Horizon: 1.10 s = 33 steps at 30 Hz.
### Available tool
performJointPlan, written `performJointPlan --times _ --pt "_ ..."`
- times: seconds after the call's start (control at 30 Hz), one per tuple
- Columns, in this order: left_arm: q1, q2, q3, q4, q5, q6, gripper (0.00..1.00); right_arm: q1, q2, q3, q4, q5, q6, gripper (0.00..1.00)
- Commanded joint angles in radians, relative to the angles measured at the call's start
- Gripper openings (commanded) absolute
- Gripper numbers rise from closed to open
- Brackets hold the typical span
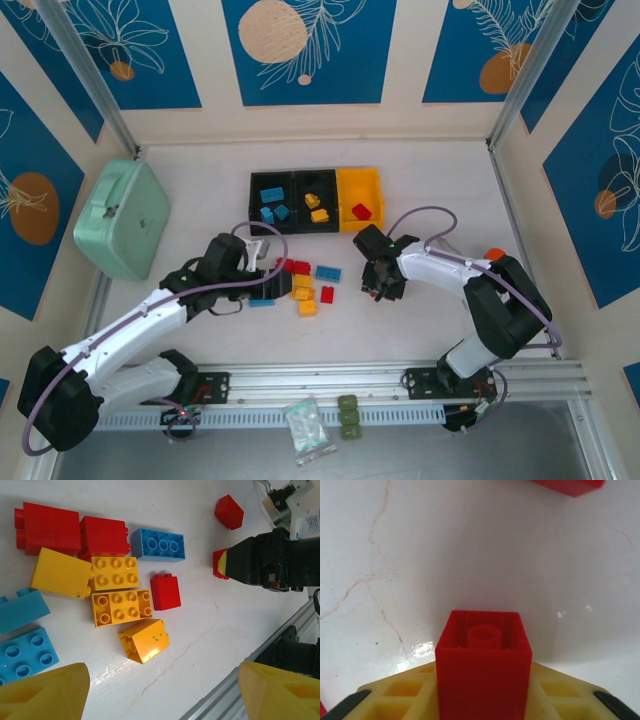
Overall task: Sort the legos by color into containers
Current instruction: Pick up the lego from the center of the table, then place the lego in the container.
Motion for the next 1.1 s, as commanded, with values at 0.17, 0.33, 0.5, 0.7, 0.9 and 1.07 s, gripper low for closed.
performJointPlan --times 0.17,0.33,0.5,0.7,0.9,1.07 --pt "-0.016 0.026 0.006 0.061 -0.015 -0.022 0.78 -0.005 -0.054 0.137 -0.071 0.035 -0.084 0.33" --pt "-0.019 0.044 0.037 0.067 -0.054 -0.027 0.78 -0.068 -0.019 0.262 -0.077 0.000 -0.172 0.33" --pt "-0.019 0.104 0.112 0.067 -0.065 -0.021 0.78 -0.131 0.097 0.437 -0.081 -0.030 -0.256 0.34" --pt "-0.016 0.189 0.221 0.061 -0.088 0.009 0.78 -0.202 0.270 0.652 -0.101 -0.073 -0.310 0.34" --pt "-0.016 0.262 0.284 0.051 -0.076 0.014 0.78 -0.264 0.464 0.855 -0.125 -0.133 -0.334 0.37" --pt "-0.016 0.274 0.278 0.043 -0.082 0.010 0.78 -0.288 0.615 1.027 -0.180 -0.163 -0.352 0.38"
